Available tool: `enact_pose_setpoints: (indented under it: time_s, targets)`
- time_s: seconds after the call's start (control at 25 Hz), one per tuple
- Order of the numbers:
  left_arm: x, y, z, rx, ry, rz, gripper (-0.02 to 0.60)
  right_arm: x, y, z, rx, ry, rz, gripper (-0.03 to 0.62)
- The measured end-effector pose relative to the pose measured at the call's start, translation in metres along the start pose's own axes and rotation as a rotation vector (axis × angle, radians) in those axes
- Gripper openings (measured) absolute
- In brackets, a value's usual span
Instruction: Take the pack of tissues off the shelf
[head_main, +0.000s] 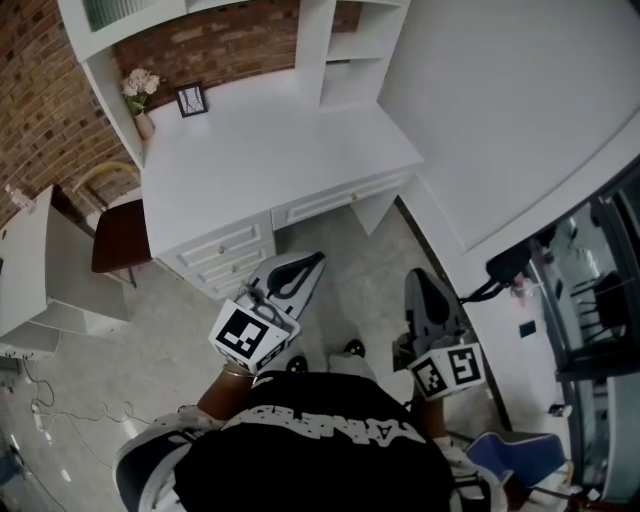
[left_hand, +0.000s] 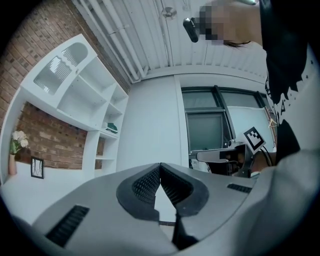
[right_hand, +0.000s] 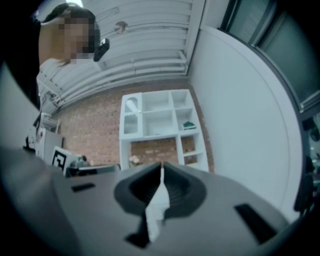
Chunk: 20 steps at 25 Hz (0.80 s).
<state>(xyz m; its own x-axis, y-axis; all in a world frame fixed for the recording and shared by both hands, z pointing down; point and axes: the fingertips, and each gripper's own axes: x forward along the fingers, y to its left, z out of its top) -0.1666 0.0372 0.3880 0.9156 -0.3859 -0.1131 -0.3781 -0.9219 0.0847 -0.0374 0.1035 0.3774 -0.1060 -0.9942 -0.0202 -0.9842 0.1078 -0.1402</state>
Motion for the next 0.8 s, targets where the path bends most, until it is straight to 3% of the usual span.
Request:
enact_pose_setpoints:
  time_s: [0.28,0.8]
  targets:
    - [0.018,0.012,0.000,0.008,0.004,0.032,0.035,0.017,-0.024,0.004,-0.001,0.005,0.011,0.034]
    - [0.090,0.045,-0.003,0.059,0.023,0.157,0.035,0.085,-0.091,0.019,0.026,-0.032,0.146,0.034]
